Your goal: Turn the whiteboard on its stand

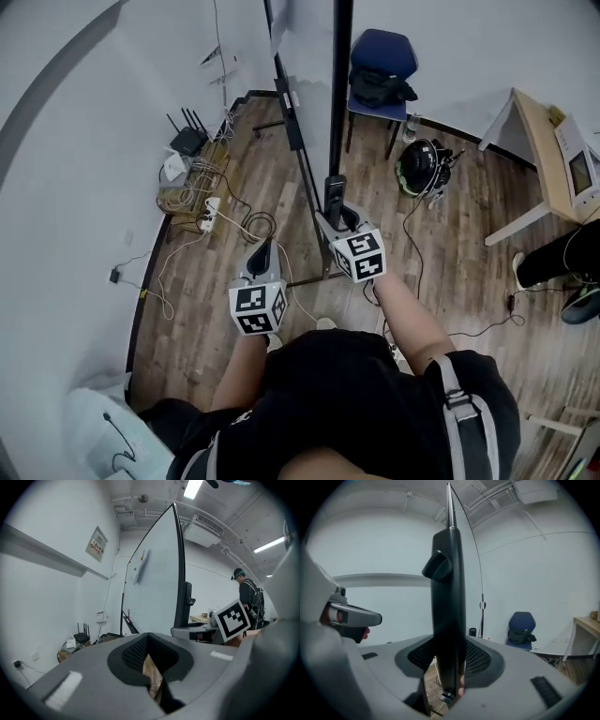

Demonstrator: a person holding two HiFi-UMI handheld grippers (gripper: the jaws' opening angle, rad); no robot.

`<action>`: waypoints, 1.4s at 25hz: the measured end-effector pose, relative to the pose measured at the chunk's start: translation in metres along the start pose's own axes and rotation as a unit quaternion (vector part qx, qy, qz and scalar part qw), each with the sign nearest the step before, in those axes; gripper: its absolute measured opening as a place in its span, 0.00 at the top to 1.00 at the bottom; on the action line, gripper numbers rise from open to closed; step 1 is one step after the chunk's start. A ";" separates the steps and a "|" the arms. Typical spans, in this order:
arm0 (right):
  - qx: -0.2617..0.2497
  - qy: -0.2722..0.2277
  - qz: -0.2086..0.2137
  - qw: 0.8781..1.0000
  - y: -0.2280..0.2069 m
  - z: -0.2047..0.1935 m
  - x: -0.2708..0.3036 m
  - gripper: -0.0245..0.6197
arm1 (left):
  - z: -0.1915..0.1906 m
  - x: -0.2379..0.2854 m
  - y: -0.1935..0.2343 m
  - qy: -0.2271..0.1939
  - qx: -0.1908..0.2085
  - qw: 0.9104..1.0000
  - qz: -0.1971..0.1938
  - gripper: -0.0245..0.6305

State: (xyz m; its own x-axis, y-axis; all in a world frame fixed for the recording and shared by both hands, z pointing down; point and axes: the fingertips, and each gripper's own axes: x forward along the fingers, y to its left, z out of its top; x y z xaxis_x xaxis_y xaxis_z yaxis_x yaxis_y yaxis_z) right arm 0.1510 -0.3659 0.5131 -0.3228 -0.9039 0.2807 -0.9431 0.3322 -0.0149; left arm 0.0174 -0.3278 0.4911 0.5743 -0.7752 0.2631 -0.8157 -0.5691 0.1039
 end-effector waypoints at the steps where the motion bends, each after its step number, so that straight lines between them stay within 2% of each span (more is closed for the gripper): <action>1: 0.002 0.000 -0.008 1.000 -0.002 -0.002 -0.006 0.68 | 0.000 0.002 -0.006 0.002 0.005 1.000 -0.013 0.95; 10: 0.022 0.010 -0.083 0.996 -0.012 -0.015 -0.047 0.67 | 0.006 0.006 -0.018 0.010 0.012 0.996 -0.093 0.95; 18: 0.028 -0.002 -0.108 0.994 -0.016 -0.026 -0.089 0.67 | -0.003 0.006 -0.031 0.024 0.010 0.988 -0.150 0.96; 23: 0.034 -0.004 -0.140 0.990 -0.021 -0.035 -0.122 0.67 | -0.009 0.012 -0.047 0.033 0.021 0.983 -0.182 0.96; 29: 0.051 -0.009 -0.200 0.978 -0.027 -0.049 -0.170 0.66 | -0.015 0.012 -0.086 0.038 0.043 0.970 -0.235 0.96; 35: 0.079 -0.014 -0.275 0.958 -0.035 -0.064 -0.218 0.67 | -0.022 0.005 -0.115 0.043 0.053 0.957 -0.281 0.96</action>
State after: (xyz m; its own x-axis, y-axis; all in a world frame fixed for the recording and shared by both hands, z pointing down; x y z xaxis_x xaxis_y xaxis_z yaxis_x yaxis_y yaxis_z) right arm 0.2594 -0.1629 0.5136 0.2272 -0.9378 0.2626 -0.9706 -0.2399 -0.0168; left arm 0.1122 -0.2602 0.5019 0.9087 -0.3160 0.2727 -0.3658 -0.9176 0.1557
